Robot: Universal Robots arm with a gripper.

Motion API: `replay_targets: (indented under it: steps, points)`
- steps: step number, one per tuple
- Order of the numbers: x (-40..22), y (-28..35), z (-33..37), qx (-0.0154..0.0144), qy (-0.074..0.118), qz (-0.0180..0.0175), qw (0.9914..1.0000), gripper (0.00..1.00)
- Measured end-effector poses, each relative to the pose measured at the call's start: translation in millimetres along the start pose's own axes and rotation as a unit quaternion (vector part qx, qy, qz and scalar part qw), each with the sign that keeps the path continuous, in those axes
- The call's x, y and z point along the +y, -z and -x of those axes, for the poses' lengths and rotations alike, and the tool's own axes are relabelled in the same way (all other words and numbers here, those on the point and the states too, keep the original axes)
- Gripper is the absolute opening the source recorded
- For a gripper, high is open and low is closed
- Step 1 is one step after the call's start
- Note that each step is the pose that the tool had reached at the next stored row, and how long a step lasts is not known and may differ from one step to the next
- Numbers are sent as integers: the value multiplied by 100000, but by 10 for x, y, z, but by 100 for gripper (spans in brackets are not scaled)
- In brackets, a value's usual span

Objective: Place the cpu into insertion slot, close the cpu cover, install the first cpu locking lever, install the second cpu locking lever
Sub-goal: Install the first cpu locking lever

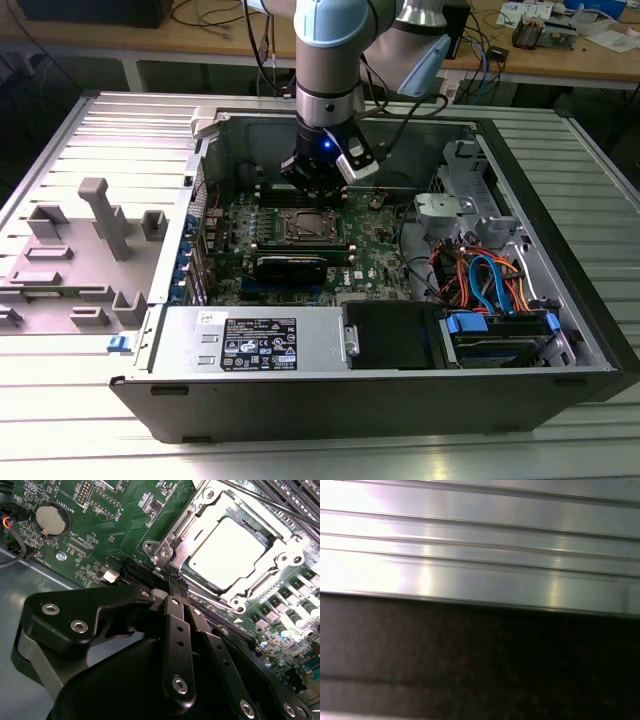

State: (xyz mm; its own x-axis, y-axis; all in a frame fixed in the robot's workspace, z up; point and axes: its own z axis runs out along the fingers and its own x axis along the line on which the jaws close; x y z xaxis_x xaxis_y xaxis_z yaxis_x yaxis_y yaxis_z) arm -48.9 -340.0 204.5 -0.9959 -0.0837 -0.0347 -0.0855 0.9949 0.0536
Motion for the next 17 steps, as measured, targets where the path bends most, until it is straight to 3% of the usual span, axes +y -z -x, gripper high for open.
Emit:
replay_targets:
  steps: [17]
  points:
    - [0,7,3,-1,-3,-3,100000,11]
